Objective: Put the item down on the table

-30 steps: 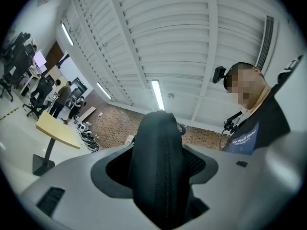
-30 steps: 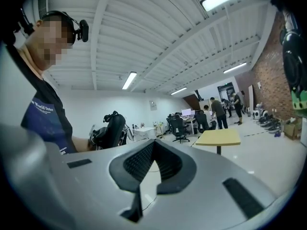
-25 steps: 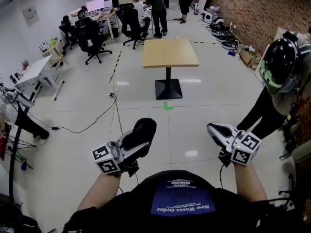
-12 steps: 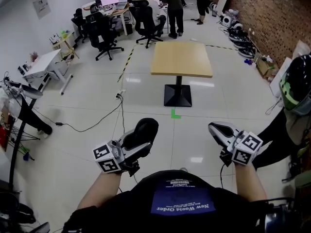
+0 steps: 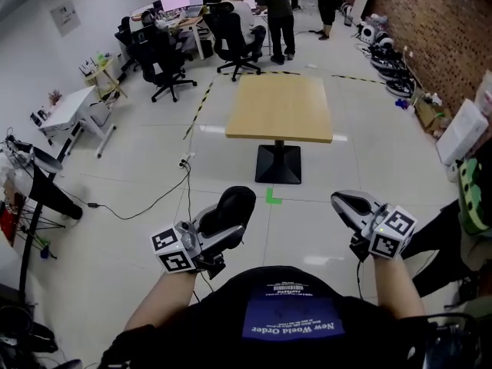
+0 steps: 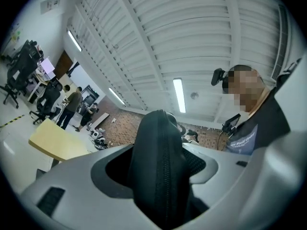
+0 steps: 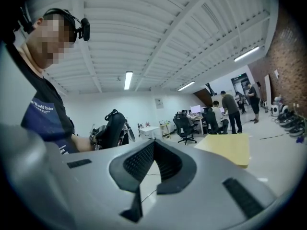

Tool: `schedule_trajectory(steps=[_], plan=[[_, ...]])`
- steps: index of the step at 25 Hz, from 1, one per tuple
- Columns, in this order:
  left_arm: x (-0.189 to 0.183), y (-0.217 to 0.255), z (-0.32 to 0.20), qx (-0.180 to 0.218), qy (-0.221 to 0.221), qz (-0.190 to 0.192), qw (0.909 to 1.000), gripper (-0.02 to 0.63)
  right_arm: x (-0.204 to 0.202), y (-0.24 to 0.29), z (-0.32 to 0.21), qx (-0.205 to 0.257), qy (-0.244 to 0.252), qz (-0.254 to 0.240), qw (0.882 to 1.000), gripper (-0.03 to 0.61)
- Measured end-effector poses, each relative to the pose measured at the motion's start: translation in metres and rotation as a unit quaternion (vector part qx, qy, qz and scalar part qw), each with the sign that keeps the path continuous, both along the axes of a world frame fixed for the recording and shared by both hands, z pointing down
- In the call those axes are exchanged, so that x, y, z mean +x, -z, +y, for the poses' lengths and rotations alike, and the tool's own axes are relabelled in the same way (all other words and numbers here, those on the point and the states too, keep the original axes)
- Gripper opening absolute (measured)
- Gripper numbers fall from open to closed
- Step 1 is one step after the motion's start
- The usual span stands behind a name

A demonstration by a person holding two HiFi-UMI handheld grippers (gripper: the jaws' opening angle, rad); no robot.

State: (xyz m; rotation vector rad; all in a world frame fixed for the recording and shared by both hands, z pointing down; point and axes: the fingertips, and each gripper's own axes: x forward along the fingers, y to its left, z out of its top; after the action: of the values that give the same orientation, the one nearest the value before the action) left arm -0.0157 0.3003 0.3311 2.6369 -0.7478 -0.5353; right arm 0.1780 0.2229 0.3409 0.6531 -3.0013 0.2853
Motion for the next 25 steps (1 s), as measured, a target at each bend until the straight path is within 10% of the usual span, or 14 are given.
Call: schedule_trajectory(steps=[9,25], plan=[[-0.001,-0.003,-0.089,-0.003,-0.034,0.011,0.9994,0.295,-0.002,-0.007,-0.075,-0.009,-0.023,0.010,1.000,-0.012],[-0.152,0.004,-0.288,0.022,-0.101,-0.015,0.9946,0.295,-0.150,0.009,-0.261,0.006,-0.085,0.006,0.996,-0.012]])
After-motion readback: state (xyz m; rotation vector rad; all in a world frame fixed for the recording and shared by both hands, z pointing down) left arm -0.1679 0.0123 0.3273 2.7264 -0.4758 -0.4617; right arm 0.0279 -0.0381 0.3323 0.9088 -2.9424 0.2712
